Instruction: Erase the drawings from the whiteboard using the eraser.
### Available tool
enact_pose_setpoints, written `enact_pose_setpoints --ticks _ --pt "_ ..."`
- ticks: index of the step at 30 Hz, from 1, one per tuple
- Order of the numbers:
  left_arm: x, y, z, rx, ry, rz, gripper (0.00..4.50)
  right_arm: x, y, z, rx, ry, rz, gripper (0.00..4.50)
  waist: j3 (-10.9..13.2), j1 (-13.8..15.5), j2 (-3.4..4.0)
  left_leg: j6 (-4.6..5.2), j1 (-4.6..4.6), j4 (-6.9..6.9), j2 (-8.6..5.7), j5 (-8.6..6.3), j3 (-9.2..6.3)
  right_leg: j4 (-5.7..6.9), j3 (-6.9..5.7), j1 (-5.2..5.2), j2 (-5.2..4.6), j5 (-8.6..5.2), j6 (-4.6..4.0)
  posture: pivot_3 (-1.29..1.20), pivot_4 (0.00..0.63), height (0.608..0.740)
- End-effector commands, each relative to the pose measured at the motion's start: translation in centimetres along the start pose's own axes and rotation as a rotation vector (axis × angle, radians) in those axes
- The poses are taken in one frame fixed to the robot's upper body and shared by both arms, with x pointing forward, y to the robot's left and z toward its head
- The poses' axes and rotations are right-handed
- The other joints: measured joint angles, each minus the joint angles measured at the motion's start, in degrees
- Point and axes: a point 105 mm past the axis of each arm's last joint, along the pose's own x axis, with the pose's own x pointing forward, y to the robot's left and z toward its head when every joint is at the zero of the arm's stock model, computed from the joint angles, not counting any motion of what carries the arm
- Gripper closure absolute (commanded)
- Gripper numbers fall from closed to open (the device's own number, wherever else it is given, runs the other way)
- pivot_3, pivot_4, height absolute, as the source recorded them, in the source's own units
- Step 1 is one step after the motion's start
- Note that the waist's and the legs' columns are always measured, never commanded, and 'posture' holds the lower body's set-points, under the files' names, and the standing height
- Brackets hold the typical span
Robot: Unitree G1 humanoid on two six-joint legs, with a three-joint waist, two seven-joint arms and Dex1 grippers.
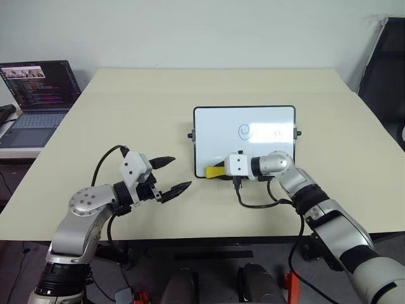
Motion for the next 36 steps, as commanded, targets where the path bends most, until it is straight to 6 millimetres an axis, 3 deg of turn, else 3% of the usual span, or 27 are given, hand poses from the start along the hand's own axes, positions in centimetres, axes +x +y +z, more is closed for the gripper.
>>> enact_pose_setpoints --ticks 1,4,9,17,22,28,36 --pt "-0.3 0.0 3.6 0.036 -0.108 -0.012 0.0 -4.4 -3.1 6.1 0.003 -0.195 -0.084 3.47 0.01 0.12 0.02 0.0 -0.42 0.03 0.01 0.0 -0.04 0.03 -0.02 -0.42 0.0 0.19 0.11 0.0 0.15 0.74" --pt "-0.3 0.0 4.6 0.054 -0.117 -0.022 0.0 -8.3 -3.0 7.6 0.059 -0.212 -0.093 3.47 0.01 0.84 0.03 -0.07 -0.97 0.04 -0.01 -0.04 -0.14 0.0 -0.1 -0.82 -0.03 0.4 0.15 0.0 0.15 0.74" --pt "-0.6 0.8 5.8 0.099 -0.108 -0.013 0.0 -16.1 -2.1 4.6 0.143 0.054 -0.146 3.47 0.0 2.02 -0.01 -0.15 -1.65 0.05 -0.13 -0.22 -0.1 -0.24 -0.18 -1.35 -0.14 0.25 0.24 0.0 0.15 0.74" --pt "-1.2 2.5 5.2 0.132 -0.042 0.001 0.0 -23.6 -0.9 0.3 0.252 0.361 -0.286 3.47 0.01 1.06 0.0 -0.11 -1.56 0.02 -0.2 -0.24 0.17 -0.18 -0.07 -1.44 0.05 0.14 0.08 0.0 0.15 0.74" --pt "-1.2 2.8 5.1 0.129 -0.033 0.006 0.0 -25.4 -0.6 -1.1 0.261 0.444 -0.346 3.47 0.01 1.06 0.0 -0.11 -1.55 0.1 -0.13 -0.24 0.24 -0.16 0.0 -1.44 0.13 0.14 0.09 0.0 0.15 0.74" --pt "-1.0 2.7 5.0 0.13 -0.013 -0.005 0.0 -25.4 -1.4 -1.3 0.235 0.435 -0.38 3.47 0.01 1.13 0.0 -0.12 -1.55 0.11 -0.11 -0.23 0.25 -0.16 0.01 -1.44 0.14 0.15 0.09 0.0 0.15 0.74" --pt "-0.4 2.9 5.9 0.138 -0.045 -0.006 0.0 -24.5 -3.6 0.1 0.196 0.318 -0.464 3.47 0.01 1.21 -0.01 -0.12 -1.56 0.12 -0.11 -0.23 0.24 -0.14 0.02 -1.44 0.16 0.15 0.09 0.0 0.15 0.74"
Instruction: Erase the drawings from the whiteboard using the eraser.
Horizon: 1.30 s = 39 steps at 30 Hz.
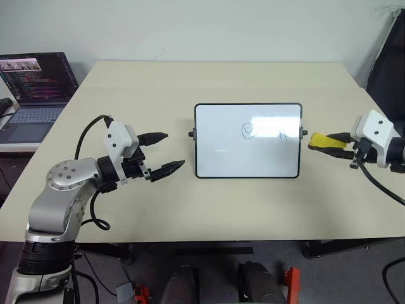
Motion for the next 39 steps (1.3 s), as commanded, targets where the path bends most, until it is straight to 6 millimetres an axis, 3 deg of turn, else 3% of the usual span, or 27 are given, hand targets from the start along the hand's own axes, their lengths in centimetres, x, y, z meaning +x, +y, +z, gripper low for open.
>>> enact_pose_setpoints --ticks 1,14,17,20,22,26,29,33,39 --pt "0.1 0.4 1.3 0.035 -0.035 0.008 0.0 -0.2 -0.8 1.5 -0.001 -0.075 -0.033 3.47 0.0 0.04 0.0 0.0 -0.01 0.0 0.0 0.0 -0.01 0.0 0.0 0.0 0.0 0.0 0.0 0.0 0.15 0.74" --pt "0.4 0.1 1.6 0.037 -0.042 -0.012 0.0 0.3 -0.3 2.3 0.034 -0.126 0.006 3.47 0.0 0.0 0.0 0.0 0.0 0.0 0.0 0.0 -0.01 0.04 0.01 0.0 0.0 0.01 0.0 0.0 0.15 0.74" --pt "0.4 0.0 1.5 0.034 -0.04 -0.014 0.0 1.0 -0.1 3.4 0.041 -0.184 0.019 3.47 0.0 -0.03 0.0 0.0 0.01 0.01 0.0 0.0 -0.01 0.06 0.0 0.0 0.01 0.01 -0.01 0.0 0.15 0.74" --pt "0.5 -0.2 1.3 0.029 -0.034 -0.019 0.0 3.1 0.4 6.3 0.036 -0.327 0.021 3.47 0.0 -0.29 0.0 0.0 0.03 0.02 0.03 0.0 -0.01 0.07 0.03 0.0 0.06 0.01 -0.01 0.0 0.15 0.74" --pt "0.7 -0.7 0.8 0.019 -0.022 -0.037 0.0 6.2 1.3 8.3 0.027 -0.422 0.011 3.47 0.0 -0.7 0.0 0.0 0.05 0.03 0.08 0.0 0.0 0.11 0.06 0.0 0.12 0.03 -0.03 0.0 0.15 0.74" --pt "1.1 -1.5 0.1 0.005 -0.011 -0.052 0.0 10.9 2.0 10.3 0.079 -0.497 -0.059 3.47 0.0 -1.13 0.0 -0.01 0.09 0.04 0.14 0.01 -0.07 0.23 0.07 -0.01 0.25 0.06 -0.1 0.0 0.15 0.74" --pt "1.3 -1.7 0.0 0.005 -0.007 -0.056 0.0 13.1 2.3 10.9 0.077 -0.486 -0.089 3.48 0.0 -0.63 0.0 -0.02 0.04 0.05 0.11 0.02 -0.1 0.25 0.06 -0.05 0.22 0.09 -0.1 0.0 0.15 0.74" --pt "1.4 -1.9 0.1 0.0 -0.012 -0.053 0.0 14.3 1.5 10.9 0.078 -0.47 -0.151 3.48 0.0 0.04 0.0 -0.03 0.0 0.03 0.08 0.01 -0.12 0.23 0.02 -0.07 0.19 0.09 -0.1 0.0 0.15 0.74" --pt "0.6 -2.2 -0.3 -0.012 0.002 -0.037 0.0 14.7 -0.6 7.8 0.065 -0.335 -0.227 3.48 0.0 -0.03 0.0 -0.03 0.03 0.0 0.09 0.0 -0.12 0.23 0.01 -0.07 0.19 0.09 -0.11 0.0 0.15 0.74"
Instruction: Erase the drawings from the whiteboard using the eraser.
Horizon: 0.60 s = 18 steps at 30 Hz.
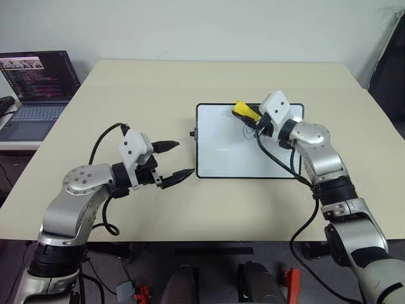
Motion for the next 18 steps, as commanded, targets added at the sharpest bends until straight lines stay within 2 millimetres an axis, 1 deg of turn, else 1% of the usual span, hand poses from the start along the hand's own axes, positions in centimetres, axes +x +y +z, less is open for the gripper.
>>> enact_pose_setpoints --ticks 1,5,12,14,16,17,18 --pt "-0.5 0.1 1.3 0.044 -0.028 0.015 0.0 -0.2 -1.5 0.3 -0.037 0.004 -0.045 3.48 0.0 -0.07 0.0 0.0 0.0 0.0 0.0 0.0 0.0 0.0 0.0 0.0 0.01 0.0 -0.01 0.0 0.15 0.74" --pt "-0.5 0.1 1.2 0.041 -0.028 0.019 0.0 -0.2 -1.0 -1.2 -0.04 0.05 -0.034 3.48 -0.01 -0.17 0.0 0.01 0.07 0.04 0.02 0.0 0.01 0.08 0.02 0.03 0.03 0.03 -0.04 0.0 0.15 0.74" --pt "-0.5 0.1 1.2 0.043 -0.032 0.02 0.0 0.1 1.0 -4.0 -0.005 0.142 0.006 3.48 -0.05 -0.23 -0.05 0.01 0.27 0.1 0.01 0.01 0.02 0.41 0.07 0.09 0.04 0.0 -0.07 0.0 0.15 0.74" --pt "-0.4 0.2 1.3 0.045 -0.036 0.019 0.0 0.1 1.9 -5.1 -0.011 0.167 0.027 3.48 -0.1 -0.26 -0.08 0.01 0.39 0.1 0.01 0.01 0.03 0.52 0.08 0.14 0.05 -0.03 -0.13 0.0 0.15 0.74" --pt "-0.4 0.2 1.4 0.046 -0.039 0.018 0.0 -0.2 3.4 -6.5 -0.027 0.178 0.073 3.48 -0.2 -0.32 -0.18 0.01 0.5 0.09 0.05 0.02 0.03 0.57 0.1 0.21 0.12 -0.07 -0.18 0.0 0.15 0.74" --pt "-0.4 0.3 1.4 0.048 -0.04 0.018 0.0 -0.4 4.4 -7.5 -0.026 0.194 0.099 3.48 -0.23 -0.36 -0.21 0.02 0.56 0.09 0.08 0.02 0.03 0.58 0.1 0.25 0.15 -0.08 -0.2 0.0 0.15 0.74" --pt "-0.4 0.3 1.5 0.049 -0.041 0.018 0.0 -0.7 5.2 -8.4 -0.023 0.208 0.12 3.48 -0.23 -0.49 -0.22 0.02 0.81 0.09 0.12 0.02 0.03 0.57 0.11 0.49 0.2 -0.1 -0.22 0.0 0.15 0.74"
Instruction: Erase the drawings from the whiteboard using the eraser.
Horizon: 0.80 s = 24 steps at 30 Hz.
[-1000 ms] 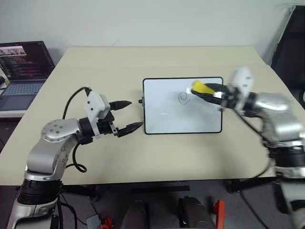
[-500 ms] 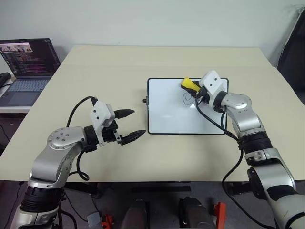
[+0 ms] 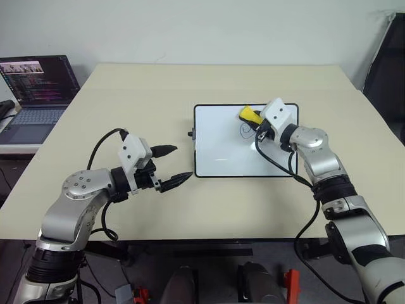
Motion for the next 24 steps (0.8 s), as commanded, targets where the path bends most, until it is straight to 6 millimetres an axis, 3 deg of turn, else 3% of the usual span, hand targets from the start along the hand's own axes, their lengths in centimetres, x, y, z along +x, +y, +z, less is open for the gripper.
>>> enact_pose_setpoints --ticks 1,4,6,8,13,19,24 --pt "-0.2 0.2 1.7 0.057 -0.046 0.0 0.0 -1.0 4.8 -6.2 0.039 0.161 0.129 3.48 -0.05 -0.21 -0.06 0.0 0.38 -0.03 0.02 0.0 0.0 -0.09 -0.01 0.42 0.02 -0.04 -0.02 0.0 0.15 0.74" --pt "-0.1 0.3 1.8 0.059 -0.047 -0.001 0.0 -1.8 7.5 -8.0 0.044 0.179 0.208 3.48 -0.26 -0.54 -0.29 0.0 1.45 -0.11 0.08 -0.02 -0.01 -0.19 -0.01 1.48 0.03 -0.51 -0.21 0.0 0.15 0.74" --pt "-0.1 0.4 1.8 0.061 -0.046 -0.002 0.0 -2.7 9.8 -9.2 0.015 0.199 0.293 3.48 -0.53 -0.83 -0.55 -0.01 1.74 -0.09 0.1 -0.02 -0.03 -0.18 0.02 1.73 0.04 -0.51 -0.22 0.0 0.15 0.74" --pt "0.0 0.4 1.8 0.062 -0.046 -0.003 0.0 -3.0 10.9 -9.3 0.028 0.193 0.325 3.48 -0.68 -1.02 -0.75 0.0 1.94 -0.07 0.15 -0.02 -0.07 -0.16 0.04 1.88 0.05 -0.5 -0.23 0.0 0.15 0.74" --pt "0.1 0.5 1.9 0.065 -0.045 -0.009 0.0 -2.4 9.8 -7.9 0.035 0.136 0.286 3.48 -0.67 -1.16 -0.74 -0.08 2.2 -0.05 0.18 -0.06 -0.18 -0.18 0.15 2.15 0.04 -0.51 -0.24 0.0 0.15 0.74" --pt "0.3 0.6 2.0 0.069 -0.048 -0.008 0.0 -1.2 7.4 -4.4 0.022 0.033 0.215 3.48 -0.63 -1.33 -0.69 -0.02 1.9 -0.1 0.27 -0.02 -0.14 -0.14 0.18 1.69 0.07 -0.5 -0.26 0.0 0.15 0.74" --pt "0.4 0.4 1.8 0.065 -0.047 -0.009 0.0 -0.8 4.8 -5.0 0.016 0.116 0.066 3.48 -0.53 -1.3 -0.55 0.0 1.21 -0.13 0.28 -0.01 -0.06 -0.07 0.06 1.02 0.21 -0.4 -0.41 0.0 0.15 0.74"
